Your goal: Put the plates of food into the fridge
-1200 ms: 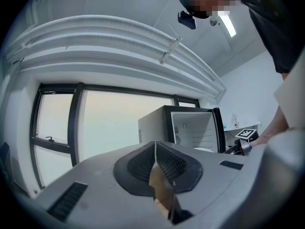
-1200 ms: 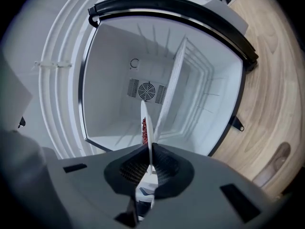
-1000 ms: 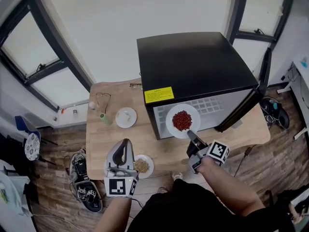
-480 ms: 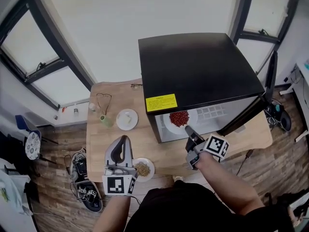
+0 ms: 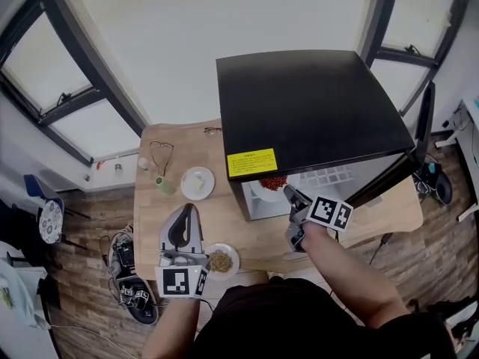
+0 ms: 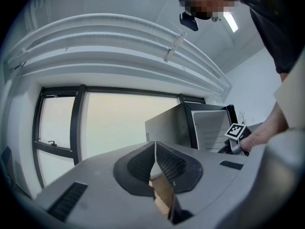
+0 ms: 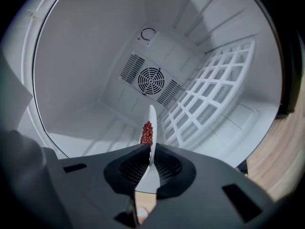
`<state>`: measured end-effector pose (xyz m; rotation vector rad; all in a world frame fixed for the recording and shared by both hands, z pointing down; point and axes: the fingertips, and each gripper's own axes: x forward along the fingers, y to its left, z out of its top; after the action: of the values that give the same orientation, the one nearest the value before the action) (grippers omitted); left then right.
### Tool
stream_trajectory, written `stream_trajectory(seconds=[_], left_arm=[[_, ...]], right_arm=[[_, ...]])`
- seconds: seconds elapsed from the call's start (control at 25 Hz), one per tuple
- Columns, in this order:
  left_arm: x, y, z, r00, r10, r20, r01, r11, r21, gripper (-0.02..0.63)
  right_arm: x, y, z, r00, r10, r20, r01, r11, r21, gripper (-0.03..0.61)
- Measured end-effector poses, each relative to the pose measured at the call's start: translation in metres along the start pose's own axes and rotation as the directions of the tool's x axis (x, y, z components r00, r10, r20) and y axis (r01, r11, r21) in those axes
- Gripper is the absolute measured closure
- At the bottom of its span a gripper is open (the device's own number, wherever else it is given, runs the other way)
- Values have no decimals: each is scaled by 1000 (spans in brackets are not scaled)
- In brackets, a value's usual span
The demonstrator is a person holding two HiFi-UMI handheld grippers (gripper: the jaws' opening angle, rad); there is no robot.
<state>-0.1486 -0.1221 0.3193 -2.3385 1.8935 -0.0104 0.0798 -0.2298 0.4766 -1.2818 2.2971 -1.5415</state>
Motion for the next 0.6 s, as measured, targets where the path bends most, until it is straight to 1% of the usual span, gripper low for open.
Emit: stream_trajectory(seconds=[0.08,0.16,0.28,0.44,0.52,0.6], left_arm=[[1,1,0,1000,4,-3,-4,1000,3,598],[2,2,0,1000,8,-6,-8,1000,4,598],[0,6,-1,1000,22,-13,-21,1000,6,598],[-4,10,-1,999,44,-23,-44,999,13,598],[-6,12,-1,998,56,-28,-56,998,18,598],[-8,13,-1,997,71,-33,-70,997,21,598]], right_arm=[[3,2,6,1000,-25,-3,25,997,-71,537],[6,2,13,998,-57,-1,56,988,-147,529],[12,0,20,994,-112,-6,106,959,-262,503],[19,-8,28,983,-184,-10,166,904,-393,451],[21,-12,30,975,-220,-19,188,870,-455,427],[23,-16,33,965,-259,-24,210,830,-517,418]])
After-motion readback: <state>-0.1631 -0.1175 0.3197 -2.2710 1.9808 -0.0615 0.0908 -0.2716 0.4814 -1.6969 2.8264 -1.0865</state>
